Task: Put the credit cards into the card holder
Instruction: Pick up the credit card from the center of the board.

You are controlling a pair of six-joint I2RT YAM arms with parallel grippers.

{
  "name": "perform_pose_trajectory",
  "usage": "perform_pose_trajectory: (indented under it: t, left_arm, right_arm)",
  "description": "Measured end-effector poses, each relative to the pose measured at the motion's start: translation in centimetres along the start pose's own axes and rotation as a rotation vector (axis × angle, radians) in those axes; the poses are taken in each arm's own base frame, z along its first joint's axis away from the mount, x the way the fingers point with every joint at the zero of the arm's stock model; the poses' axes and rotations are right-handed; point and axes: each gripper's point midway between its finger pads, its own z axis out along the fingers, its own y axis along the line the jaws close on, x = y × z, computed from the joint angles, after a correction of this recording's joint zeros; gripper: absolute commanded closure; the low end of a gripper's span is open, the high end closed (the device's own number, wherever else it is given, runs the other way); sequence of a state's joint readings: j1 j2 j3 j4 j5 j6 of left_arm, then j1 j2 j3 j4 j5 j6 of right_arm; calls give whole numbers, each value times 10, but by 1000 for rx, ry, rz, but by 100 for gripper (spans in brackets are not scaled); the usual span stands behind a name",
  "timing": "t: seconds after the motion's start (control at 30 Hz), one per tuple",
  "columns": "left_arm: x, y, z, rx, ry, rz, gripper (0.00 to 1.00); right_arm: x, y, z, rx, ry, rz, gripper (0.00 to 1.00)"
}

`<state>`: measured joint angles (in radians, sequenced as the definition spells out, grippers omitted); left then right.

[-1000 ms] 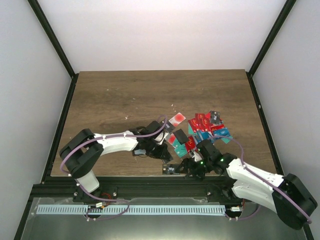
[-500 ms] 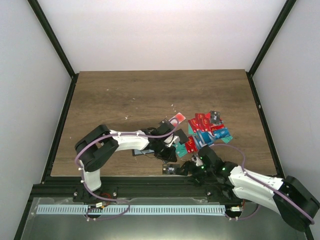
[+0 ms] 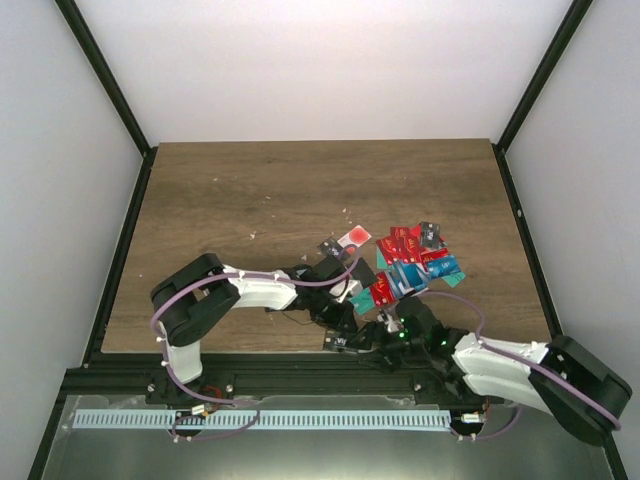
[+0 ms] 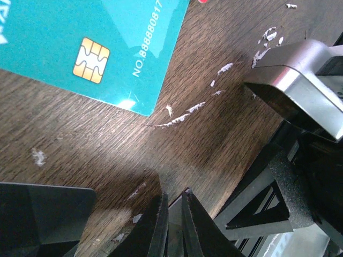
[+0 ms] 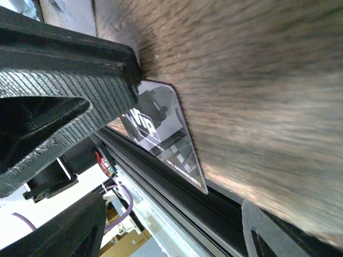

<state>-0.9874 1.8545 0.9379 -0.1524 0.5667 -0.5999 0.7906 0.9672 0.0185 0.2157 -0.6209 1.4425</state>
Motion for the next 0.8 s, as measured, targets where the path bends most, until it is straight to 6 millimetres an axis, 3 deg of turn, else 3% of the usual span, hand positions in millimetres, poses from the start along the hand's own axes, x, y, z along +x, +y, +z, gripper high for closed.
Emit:
perform_pose_trajectory:
  t: [0.27, 0.53, 0.8]
  left_arm:
    - [1, 0, -6, -24, -12, -28, 89]
    - [-10, -16, -44, -54, -122, -24, 89]
    - [22, 34, -36, -199, -64, -112, 90]
  right_arm:
    - [4, 9, 10, -22, 53, -20, 33]
    - [5, 9, 10, -17, 55, -39, 33]
    - [5, 8, 10, -11, 48, -50, 34]
